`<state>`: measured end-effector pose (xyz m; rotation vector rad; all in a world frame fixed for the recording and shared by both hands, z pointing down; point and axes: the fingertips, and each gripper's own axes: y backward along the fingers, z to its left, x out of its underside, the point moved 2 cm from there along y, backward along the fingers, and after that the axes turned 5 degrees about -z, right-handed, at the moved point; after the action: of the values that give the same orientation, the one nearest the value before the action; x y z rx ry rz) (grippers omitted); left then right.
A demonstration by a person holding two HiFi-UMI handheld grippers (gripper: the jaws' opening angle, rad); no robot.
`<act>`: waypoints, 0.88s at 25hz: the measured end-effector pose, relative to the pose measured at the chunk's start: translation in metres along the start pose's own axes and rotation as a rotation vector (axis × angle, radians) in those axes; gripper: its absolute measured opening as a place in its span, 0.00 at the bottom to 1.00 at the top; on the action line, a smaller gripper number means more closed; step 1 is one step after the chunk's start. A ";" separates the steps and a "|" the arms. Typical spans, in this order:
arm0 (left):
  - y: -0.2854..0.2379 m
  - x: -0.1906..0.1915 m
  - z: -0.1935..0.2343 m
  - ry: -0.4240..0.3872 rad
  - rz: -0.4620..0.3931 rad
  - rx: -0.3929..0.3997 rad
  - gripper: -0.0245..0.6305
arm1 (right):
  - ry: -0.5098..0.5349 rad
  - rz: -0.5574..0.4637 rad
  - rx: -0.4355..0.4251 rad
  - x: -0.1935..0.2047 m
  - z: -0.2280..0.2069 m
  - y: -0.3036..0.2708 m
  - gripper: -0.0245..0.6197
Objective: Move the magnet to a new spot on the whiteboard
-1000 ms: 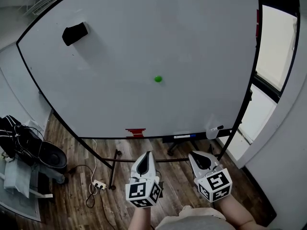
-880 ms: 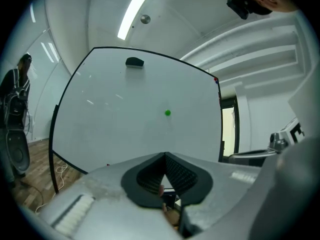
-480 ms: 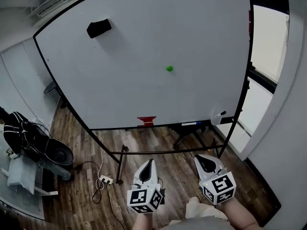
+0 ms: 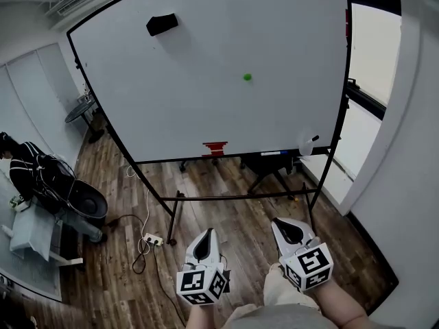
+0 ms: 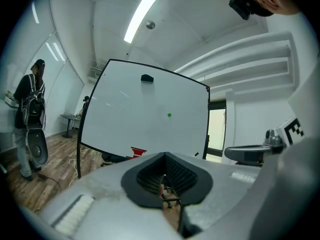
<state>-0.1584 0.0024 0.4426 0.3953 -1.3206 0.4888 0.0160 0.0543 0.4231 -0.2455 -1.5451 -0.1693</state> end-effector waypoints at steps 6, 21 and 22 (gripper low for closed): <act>0.038 0.002 0.007 0.017 -0.005 -0.032 0.04 | -0.011 0.006 -0.024 0.006 0.027 0.017 0.04; 0.045 0.007 0.005 0.033 0.007 -0.043 0.04 | -0.016 -0.001 -0.022 0.008 0.030 0.028 0.04; 0.044 0.007 0.004 0.032 0.009 -0.040 0.04 | -0.016 -0.001 -0.020 0.008 0.029 0.028 0.04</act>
<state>-0.1848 0.0376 0.4503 0.3469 -1.2998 0.4738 -0.0051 0.0889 0.4296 -0.2622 -1.5596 -0.1839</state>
